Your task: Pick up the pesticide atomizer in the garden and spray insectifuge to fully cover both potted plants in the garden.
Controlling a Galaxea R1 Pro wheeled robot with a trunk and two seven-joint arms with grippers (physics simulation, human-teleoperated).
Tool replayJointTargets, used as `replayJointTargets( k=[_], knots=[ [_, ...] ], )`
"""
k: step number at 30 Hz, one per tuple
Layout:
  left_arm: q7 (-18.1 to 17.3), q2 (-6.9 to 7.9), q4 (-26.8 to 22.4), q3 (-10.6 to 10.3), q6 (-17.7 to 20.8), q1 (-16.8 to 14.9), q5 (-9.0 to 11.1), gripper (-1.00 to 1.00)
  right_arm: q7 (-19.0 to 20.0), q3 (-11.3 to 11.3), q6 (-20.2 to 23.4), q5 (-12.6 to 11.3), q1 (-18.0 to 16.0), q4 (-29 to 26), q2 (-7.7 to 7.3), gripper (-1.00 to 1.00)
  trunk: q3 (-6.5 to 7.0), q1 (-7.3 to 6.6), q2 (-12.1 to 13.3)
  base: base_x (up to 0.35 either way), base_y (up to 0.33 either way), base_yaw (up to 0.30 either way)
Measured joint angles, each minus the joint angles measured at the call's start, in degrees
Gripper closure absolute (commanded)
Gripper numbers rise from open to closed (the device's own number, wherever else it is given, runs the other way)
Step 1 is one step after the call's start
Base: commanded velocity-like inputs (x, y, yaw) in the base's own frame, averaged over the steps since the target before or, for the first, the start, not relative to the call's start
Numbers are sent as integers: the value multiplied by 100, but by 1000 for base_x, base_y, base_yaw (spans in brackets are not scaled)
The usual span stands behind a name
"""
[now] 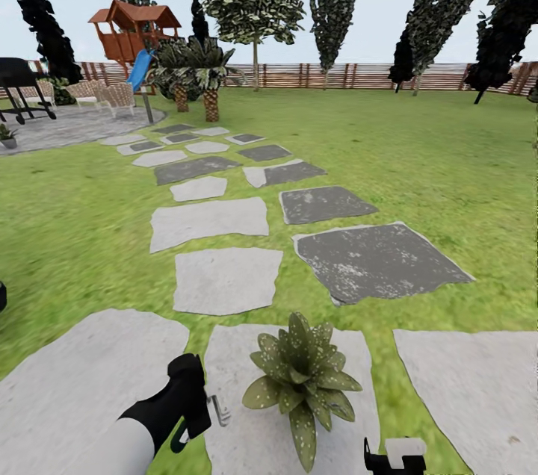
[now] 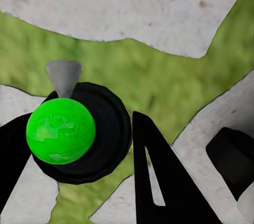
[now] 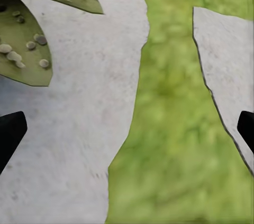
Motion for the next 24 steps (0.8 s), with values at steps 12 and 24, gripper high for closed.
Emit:
replayJointTargets(
  k=[12, 24],
  knots=[
    [823, -41, 355, 26, 19, -1, 211, 100, 1, -1, 9, 1, 0, 2, 0, -100, 0, 0, 0, 8, 28, -2],
    [706, -208, 433, 5, -418, -3, 513, 100, 0, 0, 8, 4, 0, 3, -1, -100, 0, 0, 0, 17, 68, 0]
  ],
)
